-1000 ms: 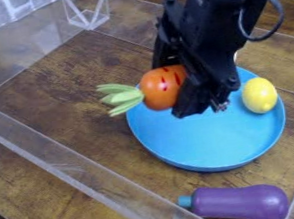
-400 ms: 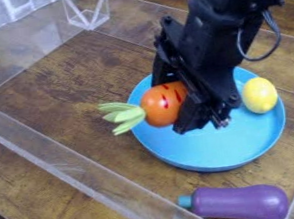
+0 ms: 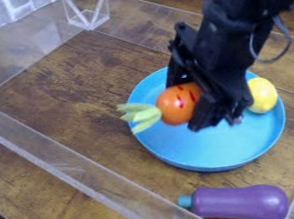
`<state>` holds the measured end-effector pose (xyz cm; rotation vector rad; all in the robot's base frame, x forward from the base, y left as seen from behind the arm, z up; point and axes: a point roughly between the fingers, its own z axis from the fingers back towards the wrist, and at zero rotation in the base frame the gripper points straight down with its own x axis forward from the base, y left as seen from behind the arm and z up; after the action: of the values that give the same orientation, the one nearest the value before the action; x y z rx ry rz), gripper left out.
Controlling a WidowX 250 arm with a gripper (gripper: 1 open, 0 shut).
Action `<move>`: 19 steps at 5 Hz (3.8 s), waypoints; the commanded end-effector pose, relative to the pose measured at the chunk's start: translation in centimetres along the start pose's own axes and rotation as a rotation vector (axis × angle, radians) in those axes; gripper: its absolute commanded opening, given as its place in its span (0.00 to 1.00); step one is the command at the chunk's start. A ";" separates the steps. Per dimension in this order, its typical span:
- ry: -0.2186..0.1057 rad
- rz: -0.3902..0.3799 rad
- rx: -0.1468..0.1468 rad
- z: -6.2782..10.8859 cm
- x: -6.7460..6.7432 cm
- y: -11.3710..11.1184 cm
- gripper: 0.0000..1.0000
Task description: Put the carrot on the blue tray
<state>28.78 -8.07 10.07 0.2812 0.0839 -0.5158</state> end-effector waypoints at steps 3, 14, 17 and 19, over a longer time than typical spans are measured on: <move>-0.004 0.217 -0.017 3.0 -0.6 2.3 0.00; 0.093 0.263 -0.082 2.1 -1.8 -0.6 0.00; 0.075 0.206 -0.052 2.8 -2.6 0.9 0.00; 0.054 0.187 -0.035 1.8 0.7 -0.7 0.00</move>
<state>28.29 -9.02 9.85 0.2816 0.1837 -0.3323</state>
